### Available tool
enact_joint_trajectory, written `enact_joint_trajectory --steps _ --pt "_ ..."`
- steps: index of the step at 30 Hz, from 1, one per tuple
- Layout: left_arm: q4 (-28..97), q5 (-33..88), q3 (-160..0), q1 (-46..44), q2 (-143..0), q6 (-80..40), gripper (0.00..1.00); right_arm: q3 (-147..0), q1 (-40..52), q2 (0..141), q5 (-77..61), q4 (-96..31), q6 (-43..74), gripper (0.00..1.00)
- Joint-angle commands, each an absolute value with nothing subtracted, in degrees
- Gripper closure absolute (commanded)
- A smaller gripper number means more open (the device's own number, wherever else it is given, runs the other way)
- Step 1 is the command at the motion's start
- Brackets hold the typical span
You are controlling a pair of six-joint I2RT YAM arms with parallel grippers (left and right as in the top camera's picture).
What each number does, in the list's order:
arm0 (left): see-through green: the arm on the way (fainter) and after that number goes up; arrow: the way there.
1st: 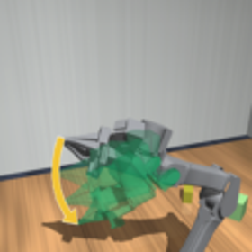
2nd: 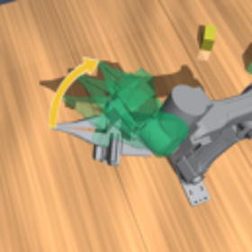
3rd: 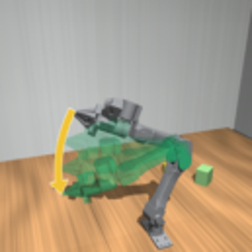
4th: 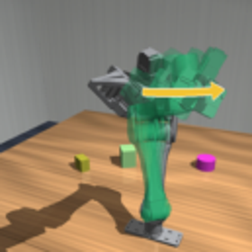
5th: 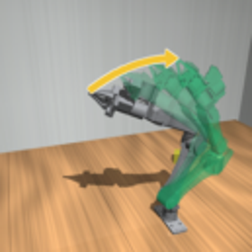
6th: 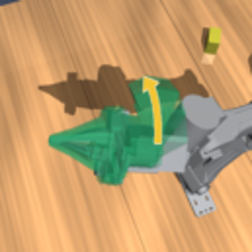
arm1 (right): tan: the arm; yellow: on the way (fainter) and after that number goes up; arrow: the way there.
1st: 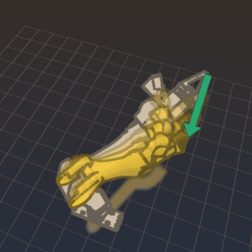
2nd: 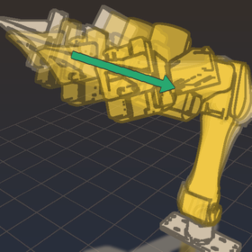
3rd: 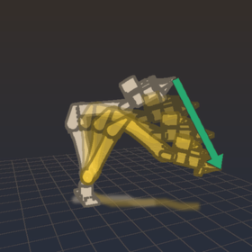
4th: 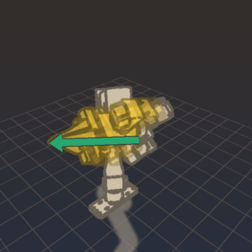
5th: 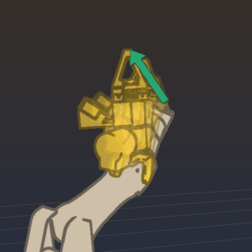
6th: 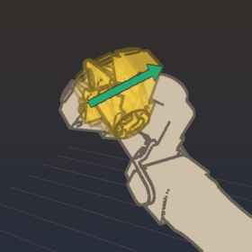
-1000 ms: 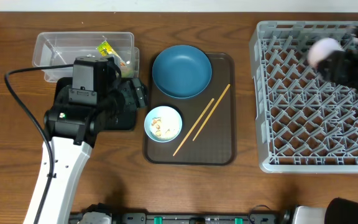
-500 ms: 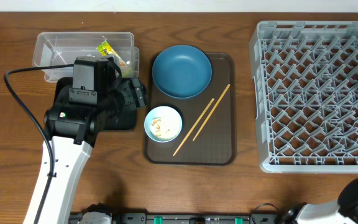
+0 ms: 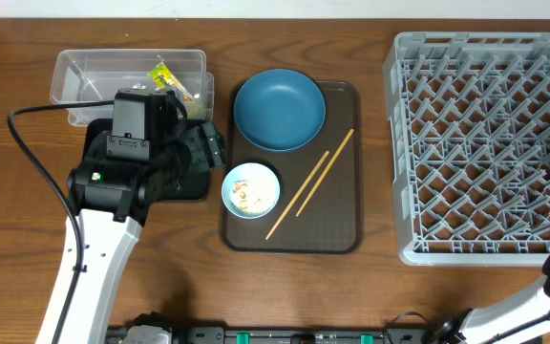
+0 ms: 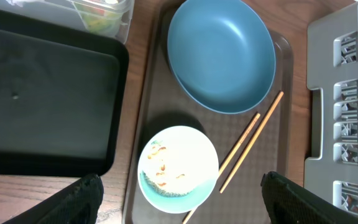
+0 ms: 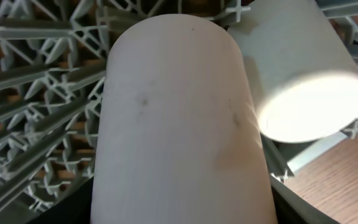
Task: Sort waste into correct bins and load items into the dishwasher rack
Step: 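Lower the pink cup upside down into the rack and open the right gripper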
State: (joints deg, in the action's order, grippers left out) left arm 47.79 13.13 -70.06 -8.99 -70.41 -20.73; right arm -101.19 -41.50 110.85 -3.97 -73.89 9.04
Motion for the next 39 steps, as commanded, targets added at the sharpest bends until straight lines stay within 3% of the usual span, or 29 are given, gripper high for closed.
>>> enact_joint_trajectory --steps 1,10,18,26,39 --pt "47.94 12.36 -70.48 -8.58 -70.74 -19.94 0.15 -101.93 -41.71 111.7 -2.81 -73.41 10.7 0.52" --pt "47.94 12.36 -70.48 -8.58 -70.74 -19.94 0.15 -101.91 -41.65 113.51 -2.83 -72.69 10.66 0.39" --pt "47.97 12.36 -70.48 -8.58 -70.74 -19.94 0.15 -101.45 -41.65 113.65 -2.81 -72.71 10.44 0.37" --pt "47.99 12.38 -70.48 -8.58 -70.74 -19.97 0.15 -101.34 -41.67 113.65 -2.83 -73.1 10.22 0.15" --pt "48.23 12.34 -70.48 -8.58 -70.74 -19.92 0.1 -101.8 -41.54 112.49 -9.5 -72.51 9.04 0.16"
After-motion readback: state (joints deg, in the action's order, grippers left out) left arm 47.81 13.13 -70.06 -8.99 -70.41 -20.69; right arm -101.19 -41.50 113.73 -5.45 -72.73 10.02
